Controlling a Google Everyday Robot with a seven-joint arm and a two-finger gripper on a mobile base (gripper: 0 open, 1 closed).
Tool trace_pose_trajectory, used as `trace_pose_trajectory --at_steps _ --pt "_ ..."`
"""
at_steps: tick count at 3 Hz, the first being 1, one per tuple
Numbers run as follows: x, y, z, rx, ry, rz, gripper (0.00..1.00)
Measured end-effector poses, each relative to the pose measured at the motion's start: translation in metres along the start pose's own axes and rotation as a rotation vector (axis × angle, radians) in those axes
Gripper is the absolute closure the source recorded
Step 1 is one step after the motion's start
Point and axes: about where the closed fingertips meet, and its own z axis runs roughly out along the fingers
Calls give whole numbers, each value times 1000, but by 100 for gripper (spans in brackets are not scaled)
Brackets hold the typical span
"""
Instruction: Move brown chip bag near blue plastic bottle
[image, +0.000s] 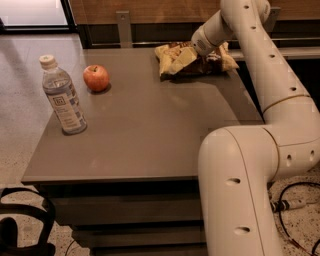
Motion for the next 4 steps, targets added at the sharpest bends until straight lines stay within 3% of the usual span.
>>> trace_pose_trajectory --at_steps 1,4 --pt "19 0 18 -3 78 6 17" --pt "15 0 12 -4 84 6 87"
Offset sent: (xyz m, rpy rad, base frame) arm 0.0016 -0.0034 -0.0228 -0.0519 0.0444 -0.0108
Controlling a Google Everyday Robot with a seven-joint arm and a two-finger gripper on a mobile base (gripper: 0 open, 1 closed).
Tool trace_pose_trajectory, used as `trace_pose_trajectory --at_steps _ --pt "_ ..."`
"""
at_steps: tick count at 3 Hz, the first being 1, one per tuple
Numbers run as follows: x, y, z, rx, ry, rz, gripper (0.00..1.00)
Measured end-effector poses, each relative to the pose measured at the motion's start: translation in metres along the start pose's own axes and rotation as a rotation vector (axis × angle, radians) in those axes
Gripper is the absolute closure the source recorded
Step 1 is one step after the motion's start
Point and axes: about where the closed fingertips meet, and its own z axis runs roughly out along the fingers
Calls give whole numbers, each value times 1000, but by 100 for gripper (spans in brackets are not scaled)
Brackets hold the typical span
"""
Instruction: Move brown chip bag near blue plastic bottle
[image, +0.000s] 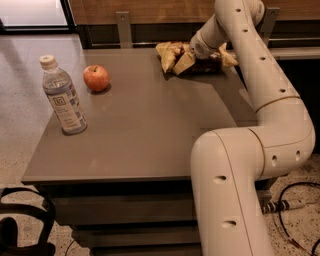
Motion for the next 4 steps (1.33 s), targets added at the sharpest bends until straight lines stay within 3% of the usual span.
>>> trace_pose_trajectory --at_steps 1,4 --pt "0 1 0 0 0 0 100" --pt "0 1 -1 0 0 0 100"
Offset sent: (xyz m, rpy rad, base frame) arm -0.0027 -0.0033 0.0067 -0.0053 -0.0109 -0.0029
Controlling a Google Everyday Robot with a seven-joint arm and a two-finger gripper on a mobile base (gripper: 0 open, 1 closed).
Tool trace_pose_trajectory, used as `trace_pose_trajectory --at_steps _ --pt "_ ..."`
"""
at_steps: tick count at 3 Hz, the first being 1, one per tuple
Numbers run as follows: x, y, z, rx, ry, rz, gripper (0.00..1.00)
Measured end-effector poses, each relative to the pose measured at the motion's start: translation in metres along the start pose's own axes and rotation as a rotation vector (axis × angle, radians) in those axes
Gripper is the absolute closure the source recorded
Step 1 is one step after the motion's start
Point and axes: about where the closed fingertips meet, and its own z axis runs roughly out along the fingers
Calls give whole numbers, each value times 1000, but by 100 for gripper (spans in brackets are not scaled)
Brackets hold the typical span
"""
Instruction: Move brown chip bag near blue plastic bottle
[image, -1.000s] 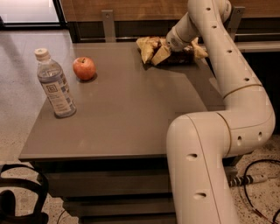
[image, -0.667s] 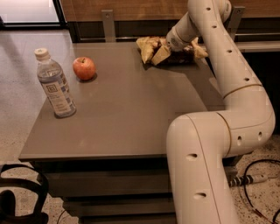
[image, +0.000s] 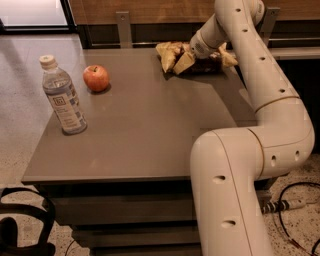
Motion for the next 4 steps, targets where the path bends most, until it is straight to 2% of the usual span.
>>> trace_pose_trajectory --at_steps 4 --pt "0 0 -1 1 0 0 100"
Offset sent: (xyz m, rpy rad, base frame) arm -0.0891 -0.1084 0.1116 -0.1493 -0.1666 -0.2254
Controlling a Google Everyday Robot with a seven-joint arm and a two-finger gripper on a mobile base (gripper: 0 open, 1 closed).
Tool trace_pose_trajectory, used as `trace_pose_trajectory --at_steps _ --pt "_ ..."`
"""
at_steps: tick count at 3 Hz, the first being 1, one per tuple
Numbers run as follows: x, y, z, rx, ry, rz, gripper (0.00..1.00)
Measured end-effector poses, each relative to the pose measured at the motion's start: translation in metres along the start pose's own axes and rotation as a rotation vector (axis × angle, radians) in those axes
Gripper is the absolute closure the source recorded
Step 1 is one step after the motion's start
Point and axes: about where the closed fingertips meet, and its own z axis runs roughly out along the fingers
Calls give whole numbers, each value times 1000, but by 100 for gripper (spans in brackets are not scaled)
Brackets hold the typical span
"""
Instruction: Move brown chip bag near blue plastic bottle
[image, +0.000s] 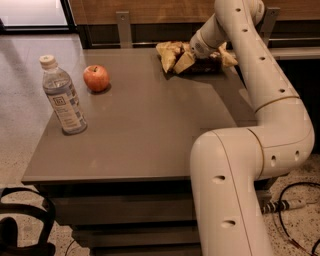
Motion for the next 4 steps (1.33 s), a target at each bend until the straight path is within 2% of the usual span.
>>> trace_pose_trajectory --at_steps 4 --pt "0 0 -1 1 1 0 100"
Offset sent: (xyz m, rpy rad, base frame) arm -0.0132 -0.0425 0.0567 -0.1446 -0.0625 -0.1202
